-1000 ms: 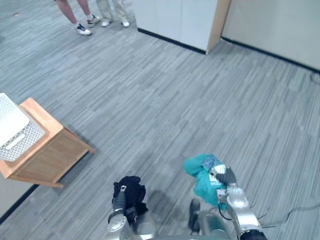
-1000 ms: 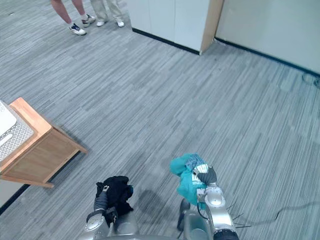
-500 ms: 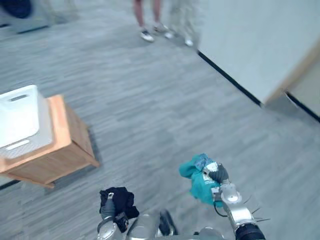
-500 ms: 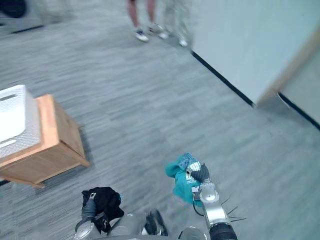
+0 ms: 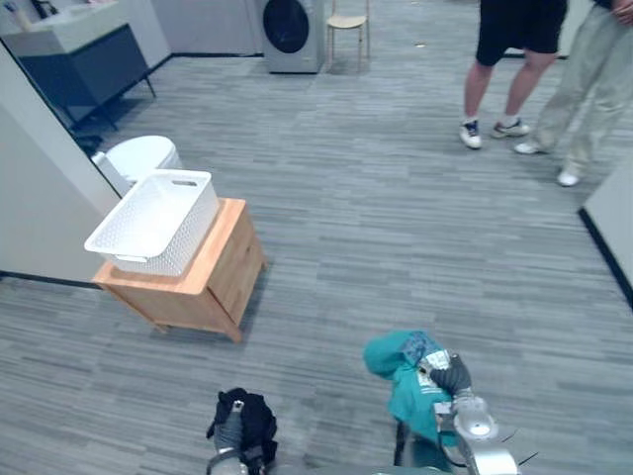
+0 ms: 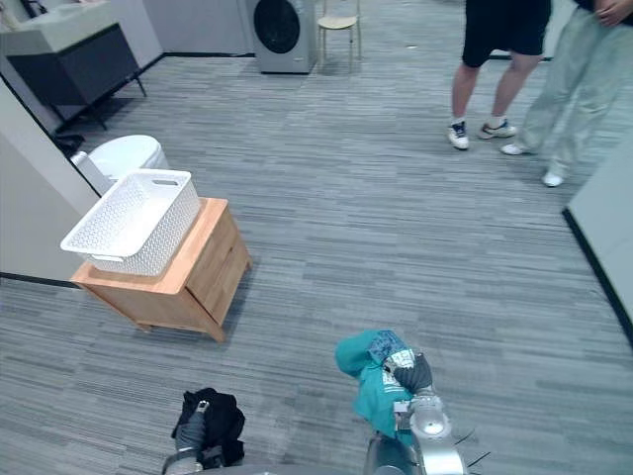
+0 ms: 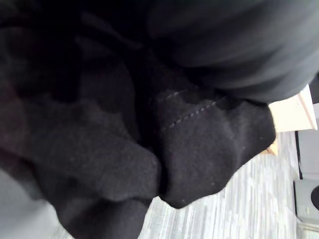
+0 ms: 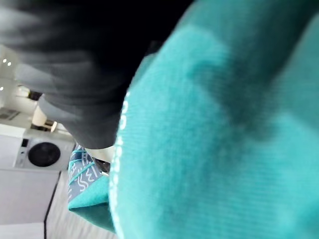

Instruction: Tidy the bed and pick cloth on bed and put in laundry

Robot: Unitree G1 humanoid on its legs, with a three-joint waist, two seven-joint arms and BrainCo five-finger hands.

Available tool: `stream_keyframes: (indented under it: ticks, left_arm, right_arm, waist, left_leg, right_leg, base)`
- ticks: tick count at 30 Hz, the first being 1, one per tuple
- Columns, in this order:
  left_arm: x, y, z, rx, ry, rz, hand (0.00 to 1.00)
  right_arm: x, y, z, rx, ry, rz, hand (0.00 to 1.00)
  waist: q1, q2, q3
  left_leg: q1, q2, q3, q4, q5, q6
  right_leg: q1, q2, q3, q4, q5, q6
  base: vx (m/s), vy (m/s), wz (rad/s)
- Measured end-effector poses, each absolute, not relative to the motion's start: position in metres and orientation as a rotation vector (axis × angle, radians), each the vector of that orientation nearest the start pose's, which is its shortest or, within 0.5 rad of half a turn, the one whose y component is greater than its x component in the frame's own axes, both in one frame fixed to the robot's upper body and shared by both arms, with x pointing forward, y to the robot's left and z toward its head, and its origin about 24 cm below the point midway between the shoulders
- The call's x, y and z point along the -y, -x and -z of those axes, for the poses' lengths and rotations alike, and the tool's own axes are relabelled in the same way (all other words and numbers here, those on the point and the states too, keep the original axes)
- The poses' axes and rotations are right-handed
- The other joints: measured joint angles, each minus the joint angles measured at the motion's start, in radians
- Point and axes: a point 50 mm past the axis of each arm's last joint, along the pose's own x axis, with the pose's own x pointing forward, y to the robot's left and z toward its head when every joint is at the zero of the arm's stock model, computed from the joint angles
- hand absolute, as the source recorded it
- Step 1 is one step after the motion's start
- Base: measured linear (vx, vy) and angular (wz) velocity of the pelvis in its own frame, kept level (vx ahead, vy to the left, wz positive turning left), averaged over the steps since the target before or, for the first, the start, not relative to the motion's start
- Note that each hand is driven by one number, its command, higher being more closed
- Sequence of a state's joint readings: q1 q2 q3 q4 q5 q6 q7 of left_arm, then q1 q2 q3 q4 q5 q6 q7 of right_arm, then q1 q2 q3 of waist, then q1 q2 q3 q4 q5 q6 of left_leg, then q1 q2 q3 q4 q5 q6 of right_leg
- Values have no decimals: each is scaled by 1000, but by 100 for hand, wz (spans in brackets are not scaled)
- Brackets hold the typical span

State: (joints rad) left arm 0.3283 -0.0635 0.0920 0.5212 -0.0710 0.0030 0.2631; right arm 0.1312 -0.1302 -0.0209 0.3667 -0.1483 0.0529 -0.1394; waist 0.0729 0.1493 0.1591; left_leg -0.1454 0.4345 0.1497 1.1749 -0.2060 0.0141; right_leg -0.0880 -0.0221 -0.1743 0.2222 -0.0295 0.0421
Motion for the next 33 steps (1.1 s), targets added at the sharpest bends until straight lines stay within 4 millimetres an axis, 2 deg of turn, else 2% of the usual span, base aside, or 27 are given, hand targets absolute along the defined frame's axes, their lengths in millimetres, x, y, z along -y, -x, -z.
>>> stream_keyframes:
  ticks: [2,3,4,5,7,8,9,10,11,12,13,14,16,18,21,22,23,24,25,26,27,28,29,30,31,32,33]
  left_arm:
    - [-181,-102,122,-832,65,-480,100]
    - [-183,-105,119,-807,66,-484,100]
    - [-183,-109,116,-790,68,-481,100]
    - [-183,-112,114,-773,70,-476,100]
    - [-183,-118,109,-742,76,-457,100]
    - [-182,-121,108,-736,76,-450,100]
    - [-180,-128,106,-720,71,-427,100]
    - [-180,-130,105,-714,73,-421,100]
    - [-181,-128,105,-716,73,-428,100]
    - [-183,-127,106,-727,75,-440,100]
    - [-184,-126,106,-734,73,-438,100]
    - [-183,-128,106,-731,71,-434,100]
    - [-179,-135,104,-727,63,-403,100]
    - [-174,-139,103,-718,52,-376,100]
    - [-170,-159,94,-653,-7,-318,100]
    - [-168,-170,90,-617,-44,-284,100]
    - [-169,-174,90,-612,-69,-274,100]
    - [-170,-173,92,-625,-91,-266,100]
    - [-175,-163,97,-655,-114,-268,100]
    - [-183,-151,101,-677,-143,-277,100]
    - [-188,-146,101,-681,-160,-283,100]
    - [-185,-142,103,-698,-155,-283,100]
    - [-174,-140,104,-703,-117,-281,100]
    - [-172,-140,104,-701,-106,-281,100]
    - [-164,-140,105,-706,-72,-288,100]
    - [-160,-138,106,-714,-58,-279,100]
    - [-156,-139,105,-709,-40,-261,100]
  right_arm:
    - [203,-201,60,-496,299,188,100]
    - [203,-205,54,-466,299,190,100]
    - [203,-207,52,-456,299,191,100]
    - [204,-209,50,-448,297,196,100]
    - [207,-211,49,-442,299,205,100]
    - [209,-211,48,-442,301,211,100]
    - [215,-210,48,-445,301,239,100]
    - [217,-210,47,-445,302,248,100]
    - [216,-210,48,-448,299,247,100]
    - [212,-210,51,-458,290,240,100]
    - [206,-210,51,-458,291,226,100]
    - [198,-212,52,-454,267,220,100]
    - [190,-210,55,-468,242,211,100]
    - [183,-208,56,-472,238,188,100]
    - [176,-208,55,-453,223,161,100]
    - [178,-207,53,-443,221,166,100]
    - [178,-207,52,-442,219,167,100]
    - [178,-206,53,-445,219,167,100]
    - [176,-198,57,-468,211,169,100]
    - [173,-189,61,-486,194,171,100]
    - [171,-185,61,-488,190,165,100]
    - [173,-184,59,-481,203,162,100]
    - [180,-187,52,-450,233,165,100]
    - [182,-189,47,-426,238,171,100]
    - [187,-193,37,-379,247,185,100]
    - [189,-196,33,-363,244,197,100]
    - [191,-200,30,-345,243,214,100]
  waist:
    - [2,-42,16]
    - [3,-57,23]
    - [2,-59,23]
    - [2,-61,22]
    - [-1,-64,21]
    - [-4,-67,21]
    - [0,-79,19]
    - [0,-76,17]
    - [0,-73,14]
    - [0,-100,9]
    - [-4,-138,0]
    - [-8,-167,0]
    - [-50,-171,8]
    - [-60,-148,22]
    - [-68,-129,27]
    - [-78,-148,26]
    - [-79,-158,34]
    - [-82,-161,46]
    - [-82,-171,43]
    - [-84,-197,26]
    - [-87,-227,7]
    - [-94,-205,15]
    - [-88,-140,12]
    - [-90,-121,15]
    - [-88,-109,35]
    - [-86,-111,37]
    - [-83,-122,41]
  left_leg:
    - [-83,-7,166,36,-28,25]
    - [-124,-44,273,-94,-39,22]
    - [-138,-61,307,-160,-41,19]
    - [-148,-95,383,-318,-50,-2]
    - [-139,-131,630,-586,-45,-5]
    - [-136,-147,698,-644,-42,0]
    - [-124,-186,806,-742,-39,5]
    - [-107,-216,815,-794,-27,28]
    - [-91,-230,801,-819,-13,143]
    - [-64,-260,779,-825,-15,231]
    - [-29,-310,750,-843,-32,216]
    - [9,-368,694,-879,-37,213]
    - [91,-418,585,-925,-34,208]
    - [181,-433,489,-965,-25,193]
    - [233,-434,290,-1002,-21,132]
    - [243,-441,204,-1020,-31,113]
    - [266,-450,160,-1030,-36,90]
    - [300,-450,130,-1037,-43,75]
    - [364,-448,84,-1045,-69,30]
    - [387,-449,48,-1022,-109,-14]
    - [385,-445,29,-988,-140,-27]
    - [380,-390,-12,-909,-185,-51]
    - [279,-290,7,-689,-187,-69]
    - [218,-243,25,-574,-163,-77]
    - [116,-142,97,-378,-101,-86]
    - [101,-112,150,-367,-105,-85]
    - [94,-121,211,-432,-109,-79]
  right_leg:
    - [108,-8,-10,-81,-30,-15]
    - [157,-15,-28,-122,-54,-15]
    - [167,-16,-39,-133,-59,-15]
    - [189,-18,-68,-159,-64,-15]
    - [249,-17,-150,-198,-80,14]
    - [267,-20,-178,-203,-89,28]
    - [308,-22,-236,-205,-113,64]
    - [337,-15,-266,-172,-143,100]
    - [343,-22,-277,-111,-176,115]
    - [329,-69,-295,29,-220,135]
    - [227,-167,-288,343,-215,131]
    - [110,-243,-245,648,-172,60]
    - [7,-257,-160,847,-174,51]
    - [-35,-256,-152,780,-211,43]
    - [-148,-189,3,305,-206,66]
    - [-173,-172,118,54,-124,116]
    - [-196,-176,185,-18,-78,181]
    - [-199,-177,216,-48,-44,199]
    - [-180,-177,233,-60,12,175]
    - [-173,-183,229,-24,47,126]
    - [-168,-181,228,-4,53,113]
    - [-150,-158,205,55,67,132]
    - [-98,-124,109,32,35,105]
    - [-73,-108,73,12,31,91]
    - [0,-84,17,-42,35,45]
    - [50,-82,-8,-71,37,28]
    - [107,-87,-22,-107,36,18]
  base:
    - [527,-360,15]
    - [425,-234,29]
    - [436,-170,35]
    - [390,-87,36]
    - [487,-91,66]
    - [592,-58,104]
    - [581,-38,110]
    - [703,-1,103]
    - [475,47,85]
    - [728,137,88]
    - [602,149,115]
    - [716,152,146]
    - [663,63,179]
    - [586,-29,162]
    - [488,-198,180]
    - [451,-292,190]
    - [454,-315,189]
    - [459,-355,167]
    - [484,-402,168]
    - [485,-430,162]
    - [478,-497,149]
    - [429,-452,142]
    - [548,-614,133]
    - [436,-455,123]
    - [394,-432,98]
    - [321,-258,91]
    - [311,-225,40]
